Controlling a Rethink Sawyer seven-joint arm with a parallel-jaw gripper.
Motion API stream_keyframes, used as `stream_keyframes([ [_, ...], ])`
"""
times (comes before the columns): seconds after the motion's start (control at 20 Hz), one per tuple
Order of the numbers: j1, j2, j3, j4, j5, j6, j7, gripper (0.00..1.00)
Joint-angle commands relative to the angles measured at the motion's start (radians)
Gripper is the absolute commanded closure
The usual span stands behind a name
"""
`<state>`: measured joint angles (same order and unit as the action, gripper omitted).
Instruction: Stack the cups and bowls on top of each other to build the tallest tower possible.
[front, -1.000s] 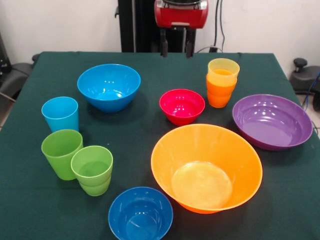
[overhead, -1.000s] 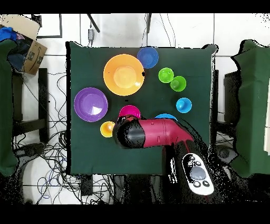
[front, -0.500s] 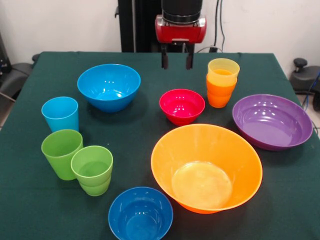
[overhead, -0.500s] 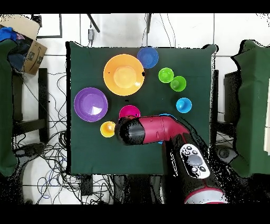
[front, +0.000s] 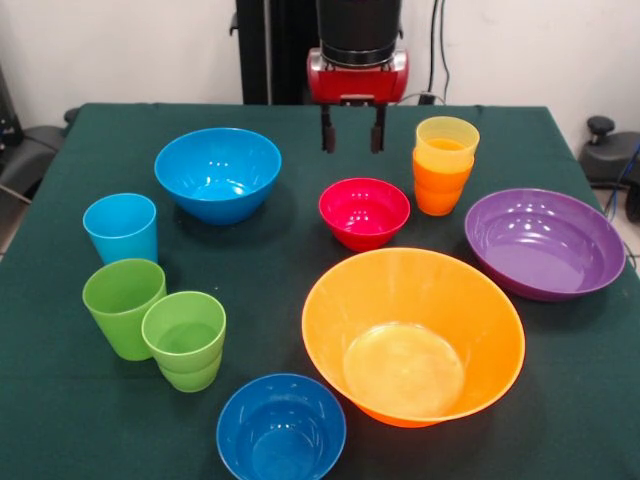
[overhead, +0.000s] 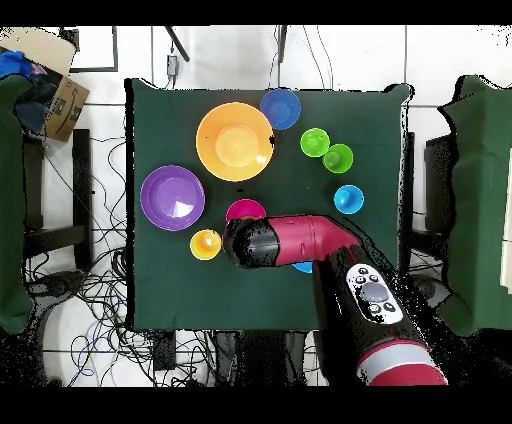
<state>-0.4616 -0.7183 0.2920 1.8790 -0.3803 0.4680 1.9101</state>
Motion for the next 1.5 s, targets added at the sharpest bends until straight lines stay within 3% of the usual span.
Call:
stream_keyframes([
  [0.05,-0.035,0.037,0.098,-0.092,-0.098,0.053,-0.178,0.00],
  [0.75,-0.170,0.050,0.206,-0.172,-0.135,0.204,-0.349,0.00],
  [1.2,-0.251,0.058,0.284,-0.224,-0.169,0.289,-0.409,0.00],
  [1.5,-0.249,0.092,0.311,-0.337,-0.186,0.365,-0.440,0.00],
])
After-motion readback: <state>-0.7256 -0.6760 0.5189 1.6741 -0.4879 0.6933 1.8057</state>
